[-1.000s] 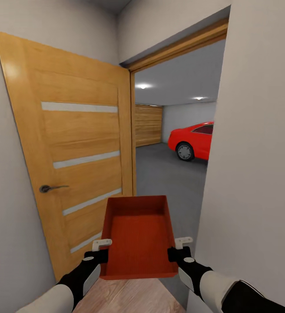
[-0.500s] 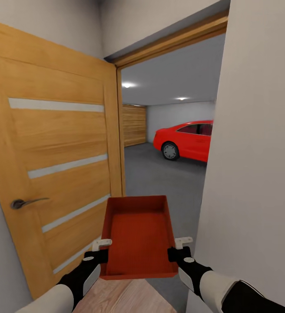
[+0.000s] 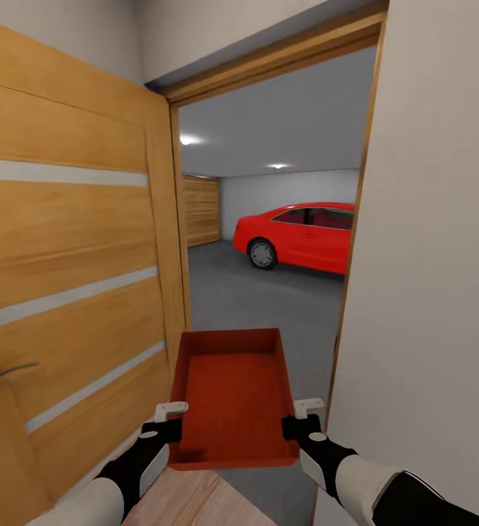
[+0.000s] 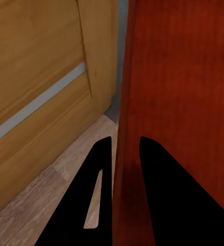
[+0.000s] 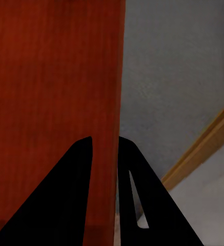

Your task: Move the two storage containers from the living room to the garage. In the garage, place one container on the floor and stack the other container on top of it (either order is fine).

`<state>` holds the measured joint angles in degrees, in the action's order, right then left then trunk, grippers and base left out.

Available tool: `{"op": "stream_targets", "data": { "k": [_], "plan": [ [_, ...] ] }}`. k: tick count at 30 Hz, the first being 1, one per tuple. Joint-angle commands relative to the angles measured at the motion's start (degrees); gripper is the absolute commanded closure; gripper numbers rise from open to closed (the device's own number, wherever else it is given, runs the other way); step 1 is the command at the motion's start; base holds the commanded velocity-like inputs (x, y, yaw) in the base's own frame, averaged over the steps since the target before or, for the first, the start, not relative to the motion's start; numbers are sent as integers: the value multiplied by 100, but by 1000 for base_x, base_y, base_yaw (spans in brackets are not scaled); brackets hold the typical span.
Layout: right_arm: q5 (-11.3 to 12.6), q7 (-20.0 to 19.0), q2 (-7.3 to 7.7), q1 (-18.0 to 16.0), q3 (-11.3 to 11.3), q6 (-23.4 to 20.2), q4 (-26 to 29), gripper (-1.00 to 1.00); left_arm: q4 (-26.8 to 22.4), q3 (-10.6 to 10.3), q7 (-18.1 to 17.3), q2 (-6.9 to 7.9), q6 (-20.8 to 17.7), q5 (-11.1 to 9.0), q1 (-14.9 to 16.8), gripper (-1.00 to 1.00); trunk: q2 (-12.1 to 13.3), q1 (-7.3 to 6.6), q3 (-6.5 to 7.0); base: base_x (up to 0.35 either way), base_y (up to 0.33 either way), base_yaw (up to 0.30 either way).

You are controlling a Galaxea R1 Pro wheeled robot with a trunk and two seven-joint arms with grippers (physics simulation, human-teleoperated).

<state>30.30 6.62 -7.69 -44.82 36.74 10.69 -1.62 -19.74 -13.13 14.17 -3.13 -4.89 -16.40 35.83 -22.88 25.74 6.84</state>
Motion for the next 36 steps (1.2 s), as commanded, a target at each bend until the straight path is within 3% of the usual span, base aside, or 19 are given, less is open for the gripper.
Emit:
{"op": "stream_targets", "data": {
  "k": [1,9,20,36],
  "plan": [
    [-7,-301,-4,-1,-193,10,-14,100,-30,237,332,31,137,87,3,100,-5,5,-3,250,193,-244],
    [-7,-301,-4,-1,-193,11,-14,100,-30,235,332,31,137,87,3,100,-5,5,-3,250,193,-223],
    [-7,-302,-5,-1,-193,11,-14,100,-30,233,332,31,137,84,3,100,-5,5,-3,250,200,-36],
    [-7,-310,-13,-1,-193,3,-14,100,-26,232,332,31,137,91,3,100,-5,5,-3,250,205,-240]
  ]
}}
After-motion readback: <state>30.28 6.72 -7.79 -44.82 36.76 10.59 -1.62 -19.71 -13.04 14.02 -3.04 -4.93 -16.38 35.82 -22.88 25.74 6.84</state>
